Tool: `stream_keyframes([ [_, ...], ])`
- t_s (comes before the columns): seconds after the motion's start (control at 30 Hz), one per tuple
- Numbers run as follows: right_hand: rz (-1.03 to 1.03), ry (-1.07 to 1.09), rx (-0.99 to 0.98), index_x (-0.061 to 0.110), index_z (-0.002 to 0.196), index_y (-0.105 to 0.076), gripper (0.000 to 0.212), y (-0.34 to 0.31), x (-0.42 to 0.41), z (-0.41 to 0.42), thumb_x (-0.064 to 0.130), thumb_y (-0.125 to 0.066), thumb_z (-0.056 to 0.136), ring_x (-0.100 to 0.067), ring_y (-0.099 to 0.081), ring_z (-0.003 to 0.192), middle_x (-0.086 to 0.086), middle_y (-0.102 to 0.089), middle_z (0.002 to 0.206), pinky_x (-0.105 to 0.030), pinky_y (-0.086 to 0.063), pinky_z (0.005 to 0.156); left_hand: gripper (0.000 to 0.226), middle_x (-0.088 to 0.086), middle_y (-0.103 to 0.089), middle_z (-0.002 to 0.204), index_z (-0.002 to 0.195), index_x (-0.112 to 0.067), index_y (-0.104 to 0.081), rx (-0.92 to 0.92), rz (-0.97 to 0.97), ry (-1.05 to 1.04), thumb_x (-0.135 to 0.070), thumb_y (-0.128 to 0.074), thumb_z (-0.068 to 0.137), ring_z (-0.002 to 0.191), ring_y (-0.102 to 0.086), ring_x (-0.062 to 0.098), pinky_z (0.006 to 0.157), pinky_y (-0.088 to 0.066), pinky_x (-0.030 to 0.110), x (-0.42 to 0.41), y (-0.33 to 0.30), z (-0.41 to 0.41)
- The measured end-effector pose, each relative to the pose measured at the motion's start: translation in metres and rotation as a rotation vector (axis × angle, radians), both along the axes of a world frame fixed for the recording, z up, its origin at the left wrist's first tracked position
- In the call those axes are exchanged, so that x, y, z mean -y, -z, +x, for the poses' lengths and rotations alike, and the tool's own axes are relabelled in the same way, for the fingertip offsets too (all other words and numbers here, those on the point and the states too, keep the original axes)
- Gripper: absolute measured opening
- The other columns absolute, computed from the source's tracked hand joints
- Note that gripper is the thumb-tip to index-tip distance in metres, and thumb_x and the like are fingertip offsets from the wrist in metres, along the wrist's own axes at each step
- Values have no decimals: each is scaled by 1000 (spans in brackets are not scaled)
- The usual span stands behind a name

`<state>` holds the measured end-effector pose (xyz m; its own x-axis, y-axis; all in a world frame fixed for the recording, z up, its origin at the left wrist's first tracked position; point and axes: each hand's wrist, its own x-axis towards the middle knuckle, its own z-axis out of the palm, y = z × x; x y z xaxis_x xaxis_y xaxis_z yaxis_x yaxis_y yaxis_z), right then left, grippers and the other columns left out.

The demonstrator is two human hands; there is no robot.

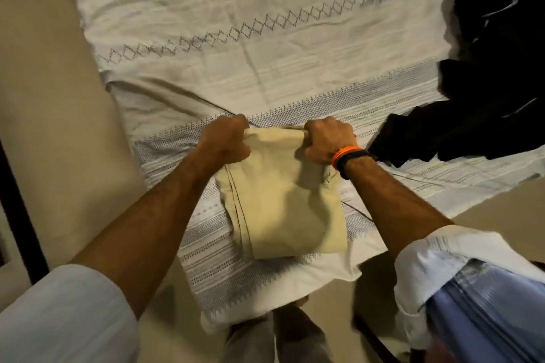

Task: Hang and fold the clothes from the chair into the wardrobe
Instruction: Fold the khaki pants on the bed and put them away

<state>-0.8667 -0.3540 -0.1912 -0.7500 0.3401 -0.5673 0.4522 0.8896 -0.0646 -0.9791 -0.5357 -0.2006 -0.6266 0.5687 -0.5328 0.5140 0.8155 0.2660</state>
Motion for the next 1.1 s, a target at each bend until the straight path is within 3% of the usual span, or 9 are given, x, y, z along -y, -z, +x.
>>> stream_keyframes([
  [0.13, 105, -18, -135, 10, 142, -38, 71, 35, -8, -23, 32, -66, 80, -34, -44, 128, -15, -50, 139, -49, -33, 106, 81, 21, -37, 145, 146, -7, -29, -180, -38, 46, -17, -69, 77, 127, -43, 38, 102, -38, 50, -15, 31, -17],
  [0.2, 76, -1, -196, 8, 150, -28, 75, 54, 2, -14, 34, -59, 87, -33, -33, 139, -16, -36, 152, -49, -27, 112, 79, 20, -27, 153, 149, -6, -24, -155, -5, 39, -25, -66, 86, 135, -35, 38, 108, -34, 50, -17, 50, -6],
  [0.33, 6, -17, -139, 8, 157, -7, 85, 95, 17, 13, 61, -33, 97, -33, -5, 151, -17, -1, 164, -51, -11, 121, 76, 19, -12, 160, 151, -8, -20, -85, 51, 38, -52, -48, 96, 145, -20, 38, 117, -22, 52, -10, 93, 27],
  [0.5, 49, -36, -254, 12, 158, -4, 86, 137, 18, 24, 67, -24, 96, -31, 7, 152, -16, 8, 164, -53, 0, 122, 91, 17, 20, 162, 156, -9, 9, -86, 68, 31, -69, -21, 94, 149, 18, 34, 120, 4, 56, -6, 140, 42],
  [0.7, 93, -58, -257, 14, 158, 1, 83, 176, 17, 29, 65, -23, 97, -28, 13, 152, -13, 11, 165, -54, 0, 122, 90, 17, 24, 160, 155, -7, 13, -161, 86, 19, -65, -21, 94, 148, 22, 33, 119, 6, 59, -5, 170, 53],
  [0.87, 83, -49, -242, 12, 158, 1, 85, 158, 19, 28, 65, -23, 97, -29, 13, 152, -15, 11, 164, -54, 2, 122, 92, 17, 24, 160, 155, -7, 13, -162, 23, 22, -67, -21, 94, 148, 22, 34, 119, 8, 58, -7, 157, 52],
  [1.1, -55, 57, -313, 7, 157, -8, 79, 134, 65, 102, 57, -25, 99, -28, 3, 153, -17, 1, 165, -52, -6, 122, 78, 17, 11, 164, 156, -4, -3, -93, 86, -52, -52, -25, 98, 151, 11, 34, 121, 2, 56, 10, 124, 126],
])
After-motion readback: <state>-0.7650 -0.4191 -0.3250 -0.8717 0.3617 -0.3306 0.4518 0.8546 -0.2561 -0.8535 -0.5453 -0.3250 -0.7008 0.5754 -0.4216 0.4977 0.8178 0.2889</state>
